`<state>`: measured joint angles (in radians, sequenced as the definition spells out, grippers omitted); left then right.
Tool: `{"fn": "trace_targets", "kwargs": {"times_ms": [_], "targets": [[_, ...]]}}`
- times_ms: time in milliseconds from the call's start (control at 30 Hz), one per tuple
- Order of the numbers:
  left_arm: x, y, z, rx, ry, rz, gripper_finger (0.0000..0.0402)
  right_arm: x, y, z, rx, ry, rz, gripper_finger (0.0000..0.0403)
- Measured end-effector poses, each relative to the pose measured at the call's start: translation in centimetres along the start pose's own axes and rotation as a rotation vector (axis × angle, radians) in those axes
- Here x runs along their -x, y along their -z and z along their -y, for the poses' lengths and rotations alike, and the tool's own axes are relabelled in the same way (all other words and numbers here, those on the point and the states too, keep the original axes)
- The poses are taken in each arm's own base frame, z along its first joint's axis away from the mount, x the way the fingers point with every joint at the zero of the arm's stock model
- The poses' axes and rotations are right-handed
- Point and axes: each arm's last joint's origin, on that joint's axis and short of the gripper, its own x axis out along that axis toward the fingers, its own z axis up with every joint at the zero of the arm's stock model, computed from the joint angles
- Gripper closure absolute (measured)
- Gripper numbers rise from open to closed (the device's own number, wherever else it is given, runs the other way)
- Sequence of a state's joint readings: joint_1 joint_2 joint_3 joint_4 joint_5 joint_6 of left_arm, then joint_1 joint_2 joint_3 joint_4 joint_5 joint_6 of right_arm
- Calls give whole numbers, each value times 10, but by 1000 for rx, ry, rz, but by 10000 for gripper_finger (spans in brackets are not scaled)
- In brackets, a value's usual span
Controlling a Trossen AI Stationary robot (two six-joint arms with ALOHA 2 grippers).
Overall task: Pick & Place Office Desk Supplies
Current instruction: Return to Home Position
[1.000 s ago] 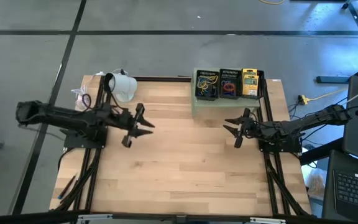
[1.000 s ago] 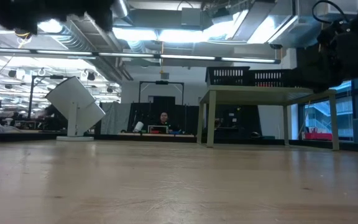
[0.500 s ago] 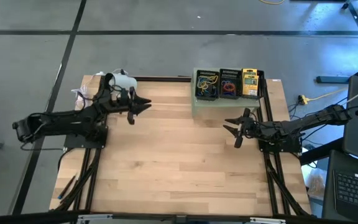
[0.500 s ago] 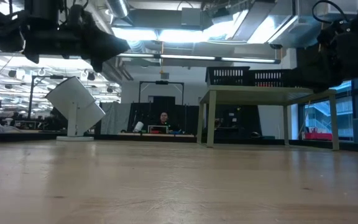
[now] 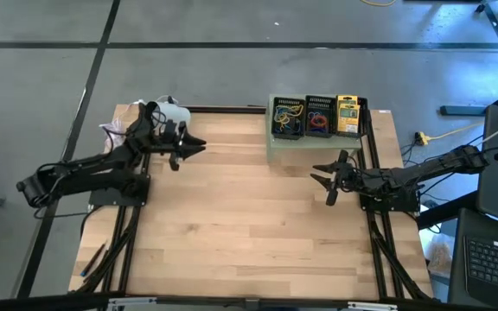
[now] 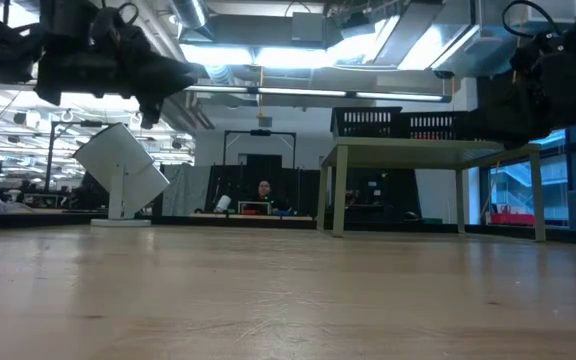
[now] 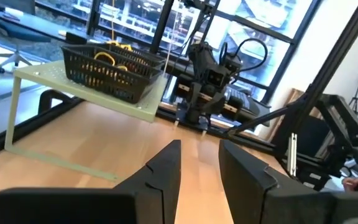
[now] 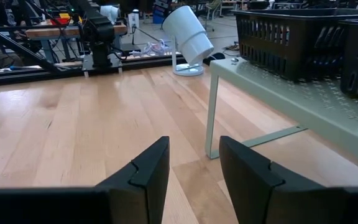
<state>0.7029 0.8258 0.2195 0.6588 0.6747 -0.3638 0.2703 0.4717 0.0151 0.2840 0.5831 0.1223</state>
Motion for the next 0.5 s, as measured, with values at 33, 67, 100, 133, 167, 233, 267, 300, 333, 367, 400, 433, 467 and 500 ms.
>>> {"fn": "trace_targets", "kwargs": {"times_ms": [33,67,100,133,167,233,267,300,333,367,400,433,467,500], "targets": [[1,0,1,1,-3,-6,300,0,0,0,0,0,0,259],[2,1,2,4,-8,-12,300,0,0,0,0,0,0,259],[2,1,2,10,-20,-16,300,0,0,0,0,0,0,259],[3,2,3,16,-36,-19,300,0,0,0,0,0,0,259],[4,2,4,19,-55,-21,300,0,0,0,0,0,0,259],[5,3,6,15,-89,-23,300,0,0,0,0,0,0,259],[6,4,7,17,-108,-28,300,0,0,0,0,0,0,259],[6,5,8,14,-122,-33,300,0,0,0,0,0,0,259],[6,6,9,11,-136,-39,300,0,0,0,0,0,0,259],[7,7,10,9,-153,-47,300,0,0,0,0,0,0,259],[7,9,11,9,-171,-56,300,0,0,0,0,0,0,259],[6,10,12,11,-188,-61,300,0,0,0,0,1,0,259],[6,10,13,8,-204,-60,300,0,0,0,0,1,0,259],[6,10,14,-2,-214,-56,300,0,0,0,0,1,0,259]]}}
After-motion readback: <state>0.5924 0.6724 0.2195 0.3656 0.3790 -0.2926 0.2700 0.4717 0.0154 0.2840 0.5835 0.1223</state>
